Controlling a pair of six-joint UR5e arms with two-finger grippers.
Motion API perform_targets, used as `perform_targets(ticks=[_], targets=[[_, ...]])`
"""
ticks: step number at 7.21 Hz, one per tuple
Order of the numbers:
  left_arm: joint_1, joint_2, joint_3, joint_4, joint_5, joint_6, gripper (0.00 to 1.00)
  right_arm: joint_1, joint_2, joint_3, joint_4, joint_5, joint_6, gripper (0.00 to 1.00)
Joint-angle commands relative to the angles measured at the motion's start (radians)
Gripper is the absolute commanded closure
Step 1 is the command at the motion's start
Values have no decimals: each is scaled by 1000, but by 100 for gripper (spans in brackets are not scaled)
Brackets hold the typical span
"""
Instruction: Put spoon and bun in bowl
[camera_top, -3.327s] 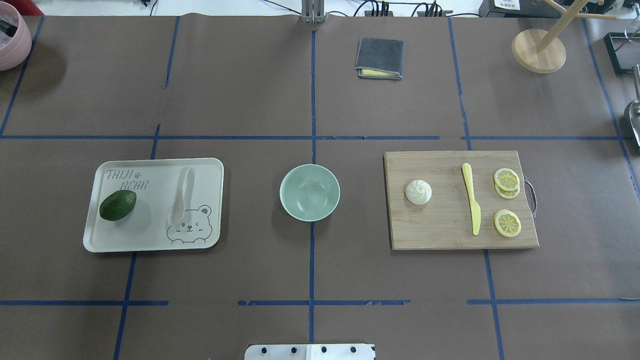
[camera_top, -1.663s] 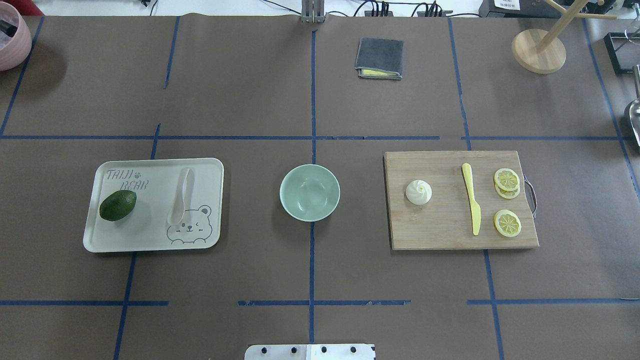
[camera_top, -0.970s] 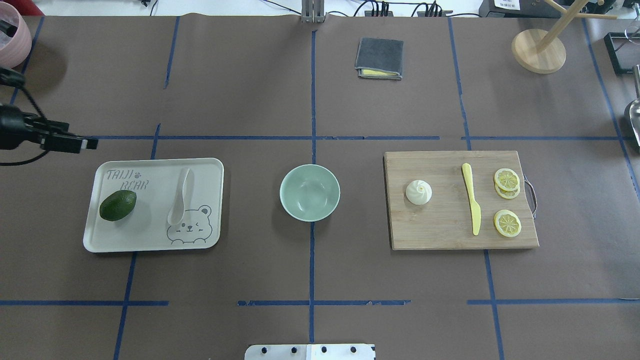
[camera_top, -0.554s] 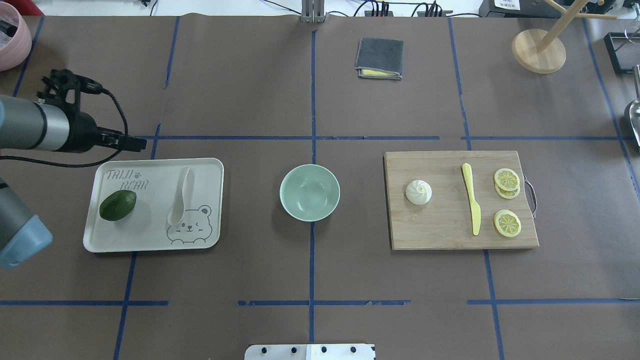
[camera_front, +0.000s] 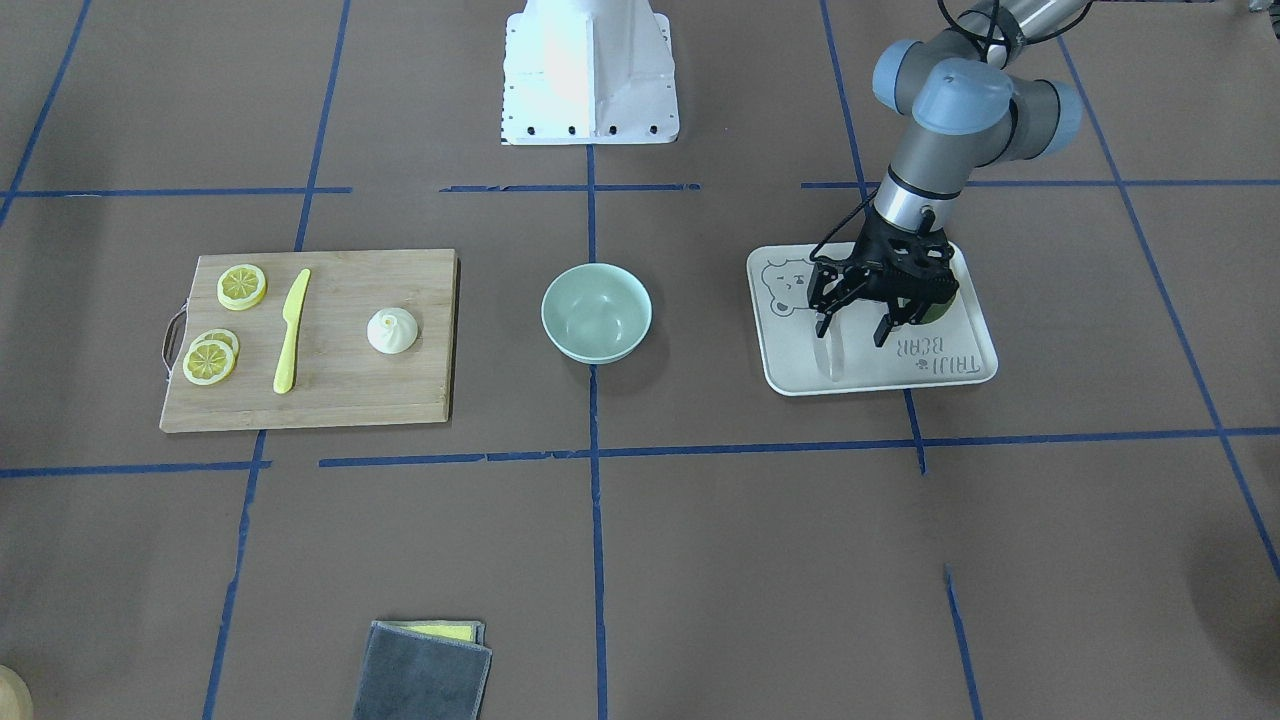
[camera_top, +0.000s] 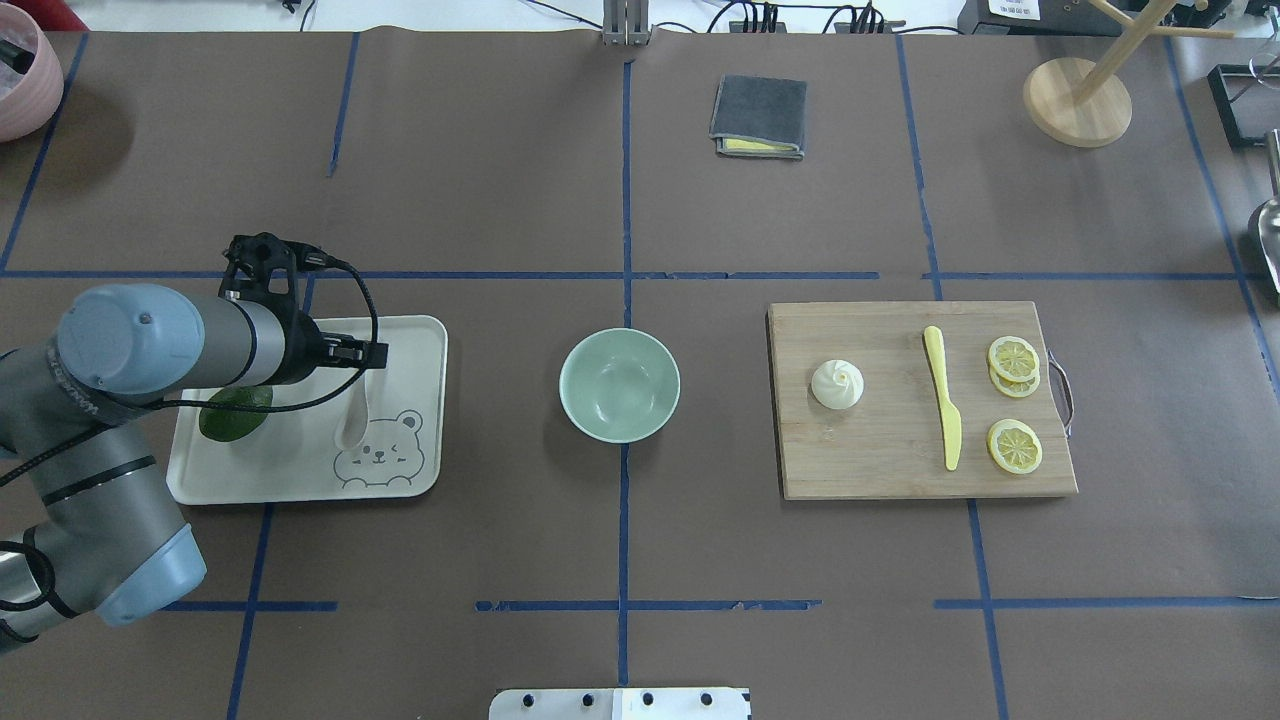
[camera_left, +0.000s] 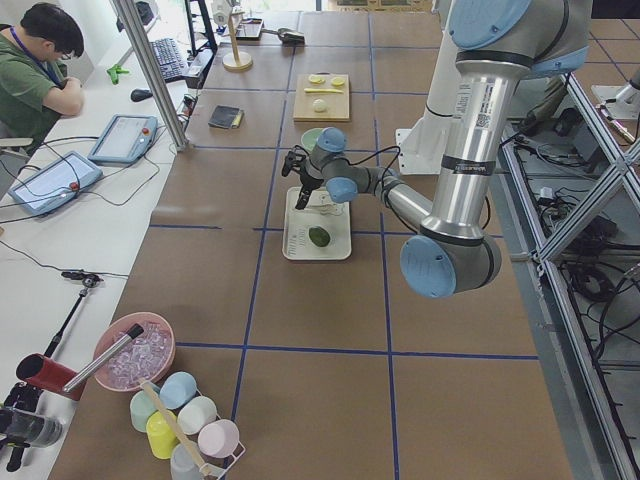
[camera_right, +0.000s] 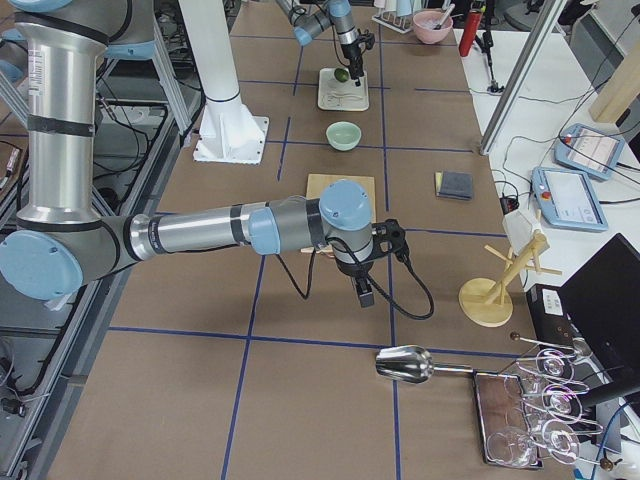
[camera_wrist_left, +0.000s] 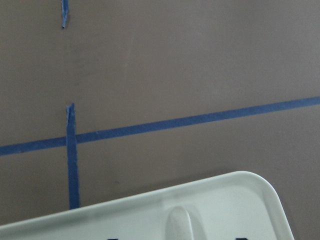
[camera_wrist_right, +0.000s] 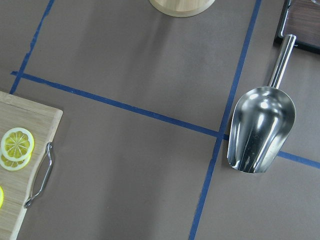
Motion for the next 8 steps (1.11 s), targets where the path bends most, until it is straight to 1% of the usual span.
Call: perform_targets(ticks=[1,3,4,5,6,8], targets=[[39,-10,28,2,18,-21,32,0,0,-1,-1,0,1,0],[41,-16,51,2,18,-21,36,0,0,-1,-1,0,1,0],[41,-16,48,0,15,-24,50,0,0,-1,0,0,1,0],[41,-16,44,0,14,-44,87,0,0,-1,0,0,1,0],[41,-16,42,0,15,-44,100,0,0,-1,0,0,1,0],[41,-26,18,2,12,-45,100,0,0,-1,0,0,1,0]])
